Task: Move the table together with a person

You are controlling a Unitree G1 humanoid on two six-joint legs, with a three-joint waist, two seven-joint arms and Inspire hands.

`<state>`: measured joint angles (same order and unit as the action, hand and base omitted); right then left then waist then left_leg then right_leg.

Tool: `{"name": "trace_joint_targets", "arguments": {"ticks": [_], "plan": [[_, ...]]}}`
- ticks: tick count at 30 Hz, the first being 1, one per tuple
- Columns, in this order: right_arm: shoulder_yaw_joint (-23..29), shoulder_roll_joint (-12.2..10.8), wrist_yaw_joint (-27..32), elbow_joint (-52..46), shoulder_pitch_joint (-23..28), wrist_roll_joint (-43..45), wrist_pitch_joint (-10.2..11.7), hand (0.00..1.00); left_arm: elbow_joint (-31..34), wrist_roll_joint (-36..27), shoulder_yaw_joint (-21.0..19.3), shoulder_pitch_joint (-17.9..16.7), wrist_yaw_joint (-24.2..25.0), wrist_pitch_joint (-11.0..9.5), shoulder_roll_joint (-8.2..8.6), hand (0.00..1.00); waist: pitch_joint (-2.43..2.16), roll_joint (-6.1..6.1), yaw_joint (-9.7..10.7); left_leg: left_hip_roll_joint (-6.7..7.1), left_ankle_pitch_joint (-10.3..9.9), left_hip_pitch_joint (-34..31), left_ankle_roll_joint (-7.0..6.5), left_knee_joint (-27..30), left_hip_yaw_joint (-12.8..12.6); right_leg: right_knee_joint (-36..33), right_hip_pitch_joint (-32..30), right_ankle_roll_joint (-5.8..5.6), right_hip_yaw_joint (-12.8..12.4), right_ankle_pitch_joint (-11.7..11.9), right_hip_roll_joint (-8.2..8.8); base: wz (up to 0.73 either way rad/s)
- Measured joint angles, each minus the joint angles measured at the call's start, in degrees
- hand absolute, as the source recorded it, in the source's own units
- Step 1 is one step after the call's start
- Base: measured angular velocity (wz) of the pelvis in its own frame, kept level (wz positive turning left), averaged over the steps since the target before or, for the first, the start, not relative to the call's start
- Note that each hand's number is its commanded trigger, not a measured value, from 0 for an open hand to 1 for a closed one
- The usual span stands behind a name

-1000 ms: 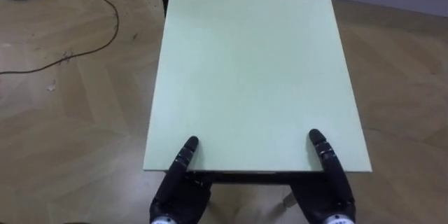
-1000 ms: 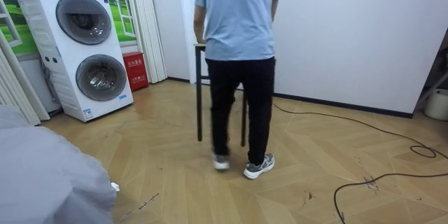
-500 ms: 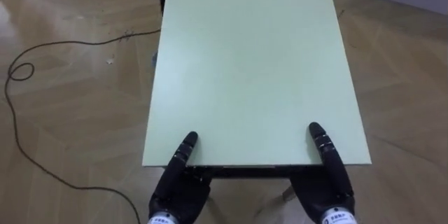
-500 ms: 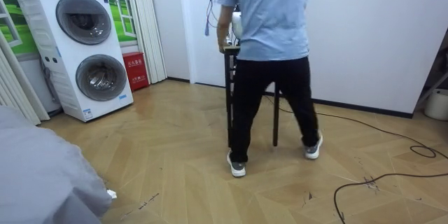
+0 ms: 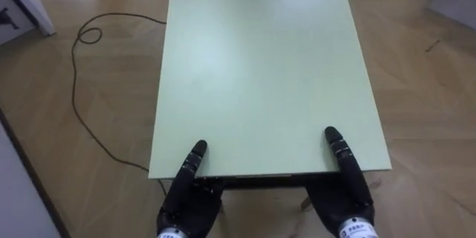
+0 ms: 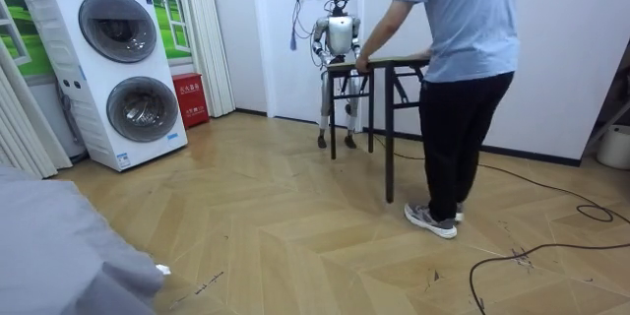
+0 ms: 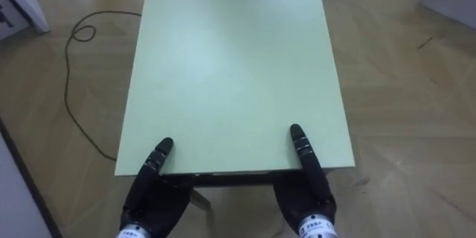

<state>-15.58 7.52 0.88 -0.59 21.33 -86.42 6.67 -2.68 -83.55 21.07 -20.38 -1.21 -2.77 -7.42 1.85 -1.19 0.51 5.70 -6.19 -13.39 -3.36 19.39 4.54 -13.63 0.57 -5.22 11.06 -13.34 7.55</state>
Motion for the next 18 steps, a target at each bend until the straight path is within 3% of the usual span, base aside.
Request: {"name": "trace_joint_targets", "arguments": {"ticks": [8,10,13,14,15,16,17,18], "plan": [[-0.7,1.0,1.0,0.0,-0.8,-0.3,-0.3,1.00,1.5,-0.6,0.0,-1.9,-0.4,-0.3,-0.08,1.00,-0.05,0.07,-2.2,0.27,0.7,-0.1,1.07,0.0,3.7,2.2,2.8,1.12,0.7,0.3,-1.85,0.25],[-0.9,1.1,1.2,0.0,-0.9,-0.8,-0.3,1.00,1.5,-0.9,0.0,-2.0,-0.4,-0.3,-0.14,1.00,-0.05,0.05,-2.6,0.69,1.0,-0.1,1.30,0.0,5.0,2.8,3.7,1.27,2.3,0.2,-1.98,0.50],[-0.8,1.1,1.2,0.1,-1.1,-0.8,-0.3,1.00,1.5,-0.9,0.0,-1.9,-0.4,-0.3,-0.17,1.00,-0.09,0.09,-2.1,0.93,2.5,-1.1,1.00,-0.5,4.1,3.3,4.6,1.64,6.8,0.0,-2.08,0.82],[-0.8,1.2,1.2,0.1,-1.1,-0.7,-0.3,1.00,1.5,-0.9,0.0,-1.8,-0.4,-0.3,-0.15,1.00,-0.15,0.10,-1.5,0.55,3.7,-1.6,0.31,-1.6,0.8,3.7,5.1,1.71,9.6,0.0,-2.08,1.17],[-0.6,1.1,1.1,0.0,-1.2,-0.7,-0.3,1.00,1.5,-0.8,0.0,-1.4,-0.4,-0.2,-0.16,1.00,-0.25,0.15,-0.5,-0.18,5.7,-1.7,-0.72,-4.1,-4.6,4.1,5.3,1.84,12.1,-0.1,-2.01,1.24],[-0.5,1.1,1.1,-0.1,-1.3,-0.8,-0.3,1.00,1.5,-0.8,0.0,-1.1,-0.4,-0.2,-0.04,1.00,-0.27,0.17,-0.3,-0.27,6.5,-1.6,-0.72,-5.3,-6.2,4.2,5.2,2.02,12.8,-0.2,-1.85,1.04],[-0.4,1.1,1.1,0.0,-1.8,-0.8,-0.3,1.00,1.6,-0.8,-0.1,-0.8,-0.4,-0.3,0.10,1.00,-0.30,0.17,-0.3,-0.46,6.5,-1.9,0.47,-4.9,-8.2,4.4,5.1,2.15,15.5,-0.2,-0.50,0.64],[-0.4,1.0,1.5,0.1,-2.2,-0.8,-0.6,1.00,1.6,-1.0,-0.2,-0.9,-0.1,-0.3,0.26,1.00,-0.26,0.22,-0.3,-3.09,0.9,-2.4,0.24,3.4,-14.1,4.5,5.9,2.14,16.7,-0.2,-0.13,0.49]]}}
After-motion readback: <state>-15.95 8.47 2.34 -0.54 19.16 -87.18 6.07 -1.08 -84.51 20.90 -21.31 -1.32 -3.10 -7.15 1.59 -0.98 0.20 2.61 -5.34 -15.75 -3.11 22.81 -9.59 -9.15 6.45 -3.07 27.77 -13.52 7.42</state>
